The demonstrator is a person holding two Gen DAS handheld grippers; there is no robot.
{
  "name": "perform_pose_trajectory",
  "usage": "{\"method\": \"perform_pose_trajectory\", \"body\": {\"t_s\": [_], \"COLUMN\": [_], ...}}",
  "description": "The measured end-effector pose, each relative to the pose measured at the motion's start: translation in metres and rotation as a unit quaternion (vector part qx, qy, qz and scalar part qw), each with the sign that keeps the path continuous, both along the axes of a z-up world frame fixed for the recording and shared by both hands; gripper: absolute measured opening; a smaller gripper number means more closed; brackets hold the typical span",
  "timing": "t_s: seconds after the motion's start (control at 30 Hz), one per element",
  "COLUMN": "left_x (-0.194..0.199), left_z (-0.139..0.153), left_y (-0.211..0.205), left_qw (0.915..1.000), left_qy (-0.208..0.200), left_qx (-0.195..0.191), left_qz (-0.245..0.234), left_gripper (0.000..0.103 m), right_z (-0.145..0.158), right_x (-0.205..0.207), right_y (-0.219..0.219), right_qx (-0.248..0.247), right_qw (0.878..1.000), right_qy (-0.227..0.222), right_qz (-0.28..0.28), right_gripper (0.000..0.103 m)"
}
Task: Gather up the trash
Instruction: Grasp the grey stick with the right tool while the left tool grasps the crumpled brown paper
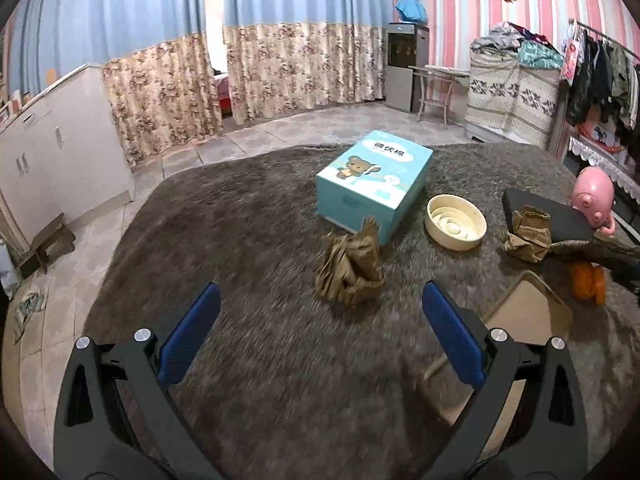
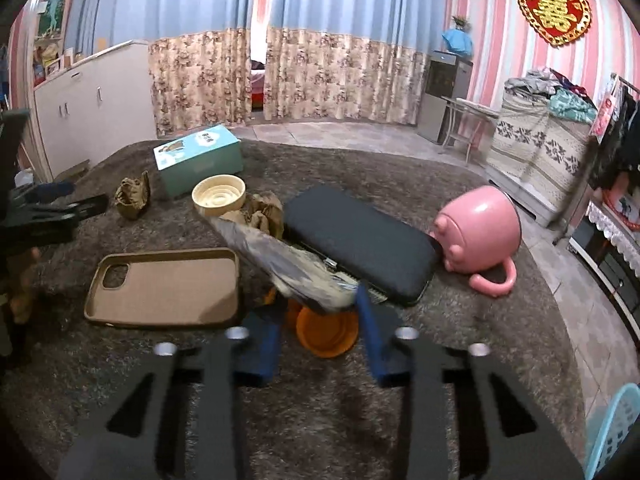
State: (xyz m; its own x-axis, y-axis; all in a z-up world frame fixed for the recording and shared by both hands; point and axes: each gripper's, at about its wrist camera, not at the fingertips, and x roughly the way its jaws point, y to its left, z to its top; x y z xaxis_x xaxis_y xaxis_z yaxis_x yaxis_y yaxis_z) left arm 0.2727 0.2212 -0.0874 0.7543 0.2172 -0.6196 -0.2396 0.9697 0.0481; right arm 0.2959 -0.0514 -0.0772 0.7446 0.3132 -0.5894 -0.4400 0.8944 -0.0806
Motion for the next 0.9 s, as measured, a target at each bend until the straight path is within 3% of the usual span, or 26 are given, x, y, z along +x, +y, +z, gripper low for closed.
{"method": "perform_pose_trajectory", "body": {"t_s": [0.07,0.13,0.27,0.37,0.6,0.9], "left_x": [0.014,0.03,0.05,0.043,0.001,-0.044], "left_z": [-0.003,-0.008,-0.021,-0.018,0.018,0.05], "left_y": [0.001,0.004,0.007,0.003,-0.013,-0.035], "left_qw": [0.9999,0.9996,0.9968,0.9972,0.9992,0.998], "left_qy": [0.007,0.021,0.06,0.051,-0.001,-0.036], "left_qx": [-0.011,-0.017,-0.045,-0.044,-0.014,-0.001], "left_qz": [-0.01,-0.013,-0.031,-0.032,-0.037,-0.052], "left_gripper": [0.095,0.086,0.043,0.042,0.04,0.04], "right_z": [0.002,0.004,0.007,0.009,0.022,0.048], "right_x": [0.0,-0.001,-0.003,-0.006,-0.016,-0.04], "right_y": [-0.002,-0.003,-0.002,-0.001,-0.007,-0.052], "right_qx": [0.009,0.017,0.022,0.028,0.054,0.084], "right_qw": [1.0,1.0,1.0,0.999,0.998,0.996], "right_qy": [0.0,0.001,-0.002,-0.004,-0.012,-0.022], "right_qz": [0.001,0.004,0.01,0.018,0.03,-0.004], "right_gripper": [0.021,0.019,0.017,0.016,0.003,0.003]}}
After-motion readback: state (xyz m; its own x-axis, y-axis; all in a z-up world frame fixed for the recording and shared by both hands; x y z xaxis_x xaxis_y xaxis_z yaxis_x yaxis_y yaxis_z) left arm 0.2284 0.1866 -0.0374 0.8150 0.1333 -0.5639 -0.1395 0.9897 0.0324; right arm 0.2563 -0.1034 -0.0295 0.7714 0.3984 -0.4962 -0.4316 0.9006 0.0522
